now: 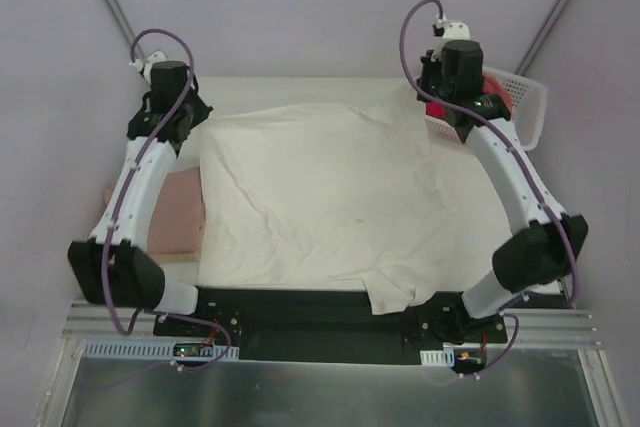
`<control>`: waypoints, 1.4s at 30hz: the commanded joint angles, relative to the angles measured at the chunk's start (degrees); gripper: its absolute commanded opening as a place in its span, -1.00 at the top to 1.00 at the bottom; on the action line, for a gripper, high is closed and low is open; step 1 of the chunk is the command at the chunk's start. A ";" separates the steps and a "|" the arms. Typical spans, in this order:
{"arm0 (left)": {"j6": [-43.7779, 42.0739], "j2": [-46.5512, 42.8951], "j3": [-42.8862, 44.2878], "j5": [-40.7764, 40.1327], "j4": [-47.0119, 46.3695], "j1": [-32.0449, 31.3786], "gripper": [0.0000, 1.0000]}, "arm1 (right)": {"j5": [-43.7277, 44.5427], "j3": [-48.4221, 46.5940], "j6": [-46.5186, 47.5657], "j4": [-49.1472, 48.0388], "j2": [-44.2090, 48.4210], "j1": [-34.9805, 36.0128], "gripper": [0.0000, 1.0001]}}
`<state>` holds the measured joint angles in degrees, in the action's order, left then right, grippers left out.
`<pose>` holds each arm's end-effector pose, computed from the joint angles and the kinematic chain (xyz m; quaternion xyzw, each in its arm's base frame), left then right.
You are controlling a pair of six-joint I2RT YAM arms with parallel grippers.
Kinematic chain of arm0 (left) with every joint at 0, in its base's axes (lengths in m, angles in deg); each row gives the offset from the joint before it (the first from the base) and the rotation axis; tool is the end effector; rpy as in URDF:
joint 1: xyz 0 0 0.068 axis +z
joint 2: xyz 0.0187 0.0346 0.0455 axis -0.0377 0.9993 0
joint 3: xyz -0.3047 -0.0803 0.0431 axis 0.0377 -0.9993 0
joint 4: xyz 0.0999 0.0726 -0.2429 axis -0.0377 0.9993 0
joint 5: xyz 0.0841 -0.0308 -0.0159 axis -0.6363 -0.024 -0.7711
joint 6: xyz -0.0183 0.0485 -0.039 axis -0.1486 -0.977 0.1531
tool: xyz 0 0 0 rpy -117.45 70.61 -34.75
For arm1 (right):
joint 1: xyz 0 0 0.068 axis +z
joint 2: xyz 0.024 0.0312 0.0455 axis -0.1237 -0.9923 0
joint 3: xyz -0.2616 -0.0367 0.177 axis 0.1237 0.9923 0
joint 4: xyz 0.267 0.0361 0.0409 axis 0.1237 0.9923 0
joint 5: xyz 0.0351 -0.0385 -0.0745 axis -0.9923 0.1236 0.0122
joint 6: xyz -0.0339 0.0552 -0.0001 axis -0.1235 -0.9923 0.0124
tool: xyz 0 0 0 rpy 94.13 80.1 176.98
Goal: Fold and stack the t-shirts
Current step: Flatten out the tshirt
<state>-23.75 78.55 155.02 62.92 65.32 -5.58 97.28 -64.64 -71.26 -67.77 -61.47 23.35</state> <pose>0.3698 -0.0106 0.4076 -0.2697 0.8117 -0.0623 0.5144 0.4131 0.1132 0.4354 -0.1432 0.8043 -0.0234 0.5763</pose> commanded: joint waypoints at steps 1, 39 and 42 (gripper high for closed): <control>1.00 -21.18 -3.98 3.22 -0.98 -0.88 1.00 | -1.57 2.43 -2.53 0.27 19.82 0.62 0.99; -5.60 -8.63 0.67 -9.49 -2.65 -1.94 1.00 | 3.71 4.81 -2.00 -1.73 15.61 0.71 0.92; -6.65 5.20 3.56 -14.68 -2.47 -1.77 0.63 | 1.68 -1.15 -2.18 0.62 0.24 0.71 0.89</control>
<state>-27.33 73.06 156.50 59.71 64.93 -8.05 100.27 -59.22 -72.90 -64.88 -48.40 24.12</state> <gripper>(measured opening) 0.064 0.043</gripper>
